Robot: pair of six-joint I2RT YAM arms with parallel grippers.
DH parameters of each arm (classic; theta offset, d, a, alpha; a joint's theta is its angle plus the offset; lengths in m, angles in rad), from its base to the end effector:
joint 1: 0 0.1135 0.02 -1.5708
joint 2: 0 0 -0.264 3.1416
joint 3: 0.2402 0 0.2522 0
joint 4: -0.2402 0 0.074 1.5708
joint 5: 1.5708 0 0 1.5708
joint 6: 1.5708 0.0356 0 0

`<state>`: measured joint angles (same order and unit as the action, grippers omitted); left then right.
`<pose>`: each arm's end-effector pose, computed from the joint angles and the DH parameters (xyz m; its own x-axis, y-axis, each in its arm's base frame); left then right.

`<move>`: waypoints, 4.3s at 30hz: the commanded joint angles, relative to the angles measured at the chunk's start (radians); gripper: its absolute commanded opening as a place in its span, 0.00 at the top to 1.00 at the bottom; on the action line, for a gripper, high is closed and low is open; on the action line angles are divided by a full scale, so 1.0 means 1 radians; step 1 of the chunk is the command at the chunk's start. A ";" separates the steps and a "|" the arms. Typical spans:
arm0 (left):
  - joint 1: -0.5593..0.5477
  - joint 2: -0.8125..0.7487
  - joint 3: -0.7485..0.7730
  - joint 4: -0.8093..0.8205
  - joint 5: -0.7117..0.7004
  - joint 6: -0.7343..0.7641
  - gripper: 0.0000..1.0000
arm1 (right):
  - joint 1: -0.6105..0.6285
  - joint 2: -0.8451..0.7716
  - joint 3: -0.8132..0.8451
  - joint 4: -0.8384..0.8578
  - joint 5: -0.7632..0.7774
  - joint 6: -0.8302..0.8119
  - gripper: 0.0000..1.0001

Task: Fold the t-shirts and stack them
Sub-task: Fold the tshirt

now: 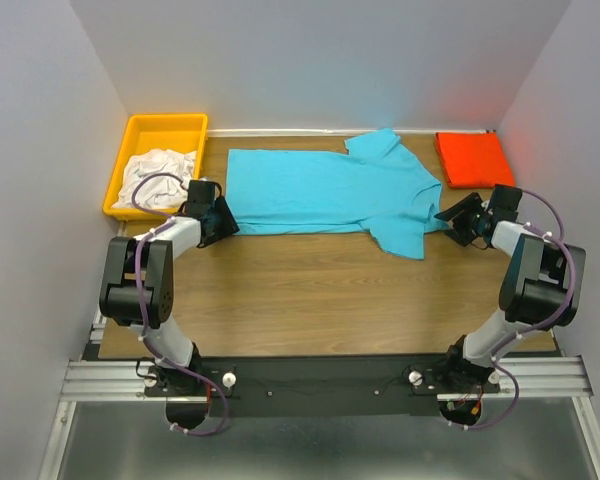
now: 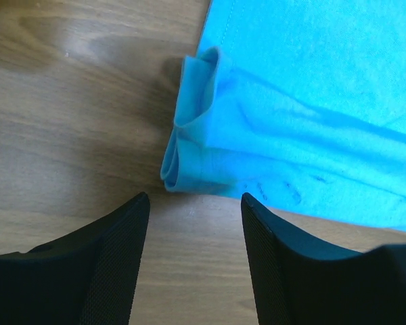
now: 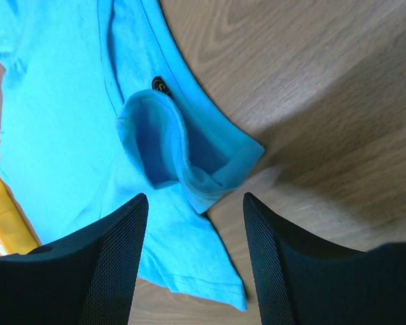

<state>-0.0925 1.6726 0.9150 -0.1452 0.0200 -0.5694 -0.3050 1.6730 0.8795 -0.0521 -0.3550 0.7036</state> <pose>0.3324 -0.0316 0.1654 -0.7148 -0.4750 -0.5132 -0.3333 0.8766 -0.3472 0.3211 -0.0881 0.1632 -0.5044 0.7948 -0.3375 0.5088 0.5894 0.6275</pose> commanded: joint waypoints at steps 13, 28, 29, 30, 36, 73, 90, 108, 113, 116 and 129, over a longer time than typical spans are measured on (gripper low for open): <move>0.056 0.065 0.030 0.047 -0.003 -0.007 0.52 | -0.003 0.083 -0.033 0.112 0.013 0.004 0.36; 0.056 0.087 -0.007 0.032 0.047 0.003 0.93 | -0.006 0.087 -0.051 0.112 0.047 0.000 0.65; 0.056 0.088 -0.007 0.023 0.043 0.006 0.95 | -0.008 0.085 -0.054 0.113 0.050 0.000 0.69; 0.056 0.087 -0.007 0.018 0.038 0.008 0.99 | -0.009 0.080 -0.057 0.112 0.051 0.000 0.73; 0.065 0.035 -0.031 -0.048 -0.034 0.039 1.00 | -0.036 0.016 -0.111 0.072 0.083 0.000 0.94; 0.111 -0.430 -0.097 -0.079 -0.232 0.201 0.30 | 0.661 -0.294 -0.007 -0.523 0.565 -0.187 0.39; 0.111 -0.356 -0.133 0.021 -0.193 0.221 0.32 | 0.787 -0.096 -0.033 -0.511 0.603 -0.154 0.75; 0.111 -0.332 -0.128 0.026 -0.170 0.224 0.34 | 0.748 0.053 0.331 -0.545 0.846 -0.400 0.99; 0.111 -0.330 -0.130 0.025 -0.170 0.227 0.34 | 0.693 0.207 0.519 -0.545 0.837 -0.449 0.99; 0.109 -0.327 -0.130 0.022 -0.169 0.229 0.34 | 0.660 0.266 0.623 -0.545 0.817 -0.461 0.99; 0.094 -0.317 -0.131 0.015 -0.160 0.241 0.34 | 0.589 0.490 0.909 -0.545 0.795 -0.539 0.87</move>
<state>0.0063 1.3464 0.7830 -0.1364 -0.1524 -0.3435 0.2878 2.1162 1.7363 -0.5919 0.4362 0.1902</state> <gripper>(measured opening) 0.664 0.078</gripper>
